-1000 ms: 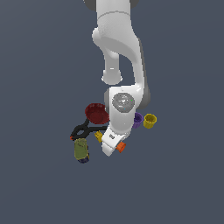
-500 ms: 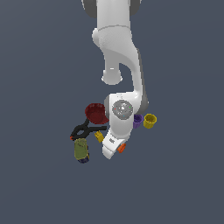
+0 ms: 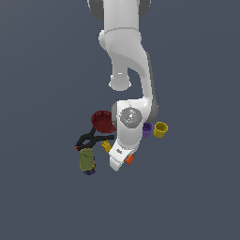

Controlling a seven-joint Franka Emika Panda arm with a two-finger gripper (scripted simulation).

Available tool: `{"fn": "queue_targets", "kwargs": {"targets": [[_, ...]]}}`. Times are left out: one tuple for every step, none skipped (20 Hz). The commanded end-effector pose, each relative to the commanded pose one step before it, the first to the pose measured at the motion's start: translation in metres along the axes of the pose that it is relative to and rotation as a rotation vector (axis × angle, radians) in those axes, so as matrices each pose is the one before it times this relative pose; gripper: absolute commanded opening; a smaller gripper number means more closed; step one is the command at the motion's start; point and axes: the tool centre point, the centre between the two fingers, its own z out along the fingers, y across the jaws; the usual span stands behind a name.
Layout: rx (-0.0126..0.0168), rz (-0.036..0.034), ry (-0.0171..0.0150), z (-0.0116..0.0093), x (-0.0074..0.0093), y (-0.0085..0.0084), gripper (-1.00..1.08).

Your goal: Pick up a designated object from a clutter of objects.

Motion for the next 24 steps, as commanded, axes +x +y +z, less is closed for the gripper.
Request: {"fn": "queue_targets", "kwargs": {"targets": [[0.01312, -0.00230, -0.00938, 0.00748, -0.00246, -0.00568, -1.00], [-0.01300, 0.00134, 0.00961, -0.00758, 0.00283, 0.00515, -1.00], [0.00000, 0.00000, 0.00000, -0.00024, -0.00004, -0.00004, -1.00], [0.00000, 0.00000, 0.00000, -0.00073, -0.00012, -0.00011, -1.00], [0.00000, 0.00000, 0.00000, -0.00122, -0.00020, -0.00018, -1.00], [0.00000, 0.00000, 0.00000, -0.00171, -0.00028, -0.00025, -1.00], [0.00000, 0.00000, 0.00000, -0.00220, -0.00036, -0.00033, -1.00], [0.00000, 0.00000, 0.00000, -0.00270, -0.00044, -0.00040, -1.00], [0.00039, -0.00017, -0.00054, -0.00280, -0.00042, -0.00053, -1.00], [0.00000, 0.00000, 0.00000, -0.00370, -0.00060, -0.00055, -1.00], [0.00000, 0.00000, 0.00000, -0.00421, -0.00068, -0.00062, -1.00], [0.00000, 0.00000, 0.00000, -0.00472, -0.00076, -0.00069, -1.00], [0.00042, -0.00017, -0.00052, -0.00484, -0.00074, -0.00081, -1.00], [0.00000, 0.00000, 0.00000, -0.00577, -0.00093, -0.00085, -1.00], [0.00044, -0.00017, -0.00051, -0.00591, -0.00090, -0.00096, -1.00], [0.00000, 0.00000, 0.00000, -0.00686, -0.00110, -0.00100, -1.00], [0.00000, 0.00000, 0.00000, -0.00742, -0.00118, -0.00109, -1.00], [0.00046, -0.00016, -0.00049, -0.00759, -0.00115, -0.00119, -1.00], [0.00048, -0.00016, -0.00047, -0.00818, -0.00124, -0.00127, -1.00], [0.00000, 0.00000, 0.00000, -0.00914, -0.00144, -0.00133, -1.00], [0.00052, -0.00016, -0.00043, -0.00925, -0.00139, -0.00141, -1.00], [0.00000, 0.00000, 0.00000, -0.01013, -0.00157, -0.00147, -1.00], [0.00055, -0.00016, -0.00039, -0.01018, -0.00151, -0.00153, -1.00], [0.00057, -0.00015, -0.00036, -0.01054, -0.00155, -0.00157, -1.00]]}}
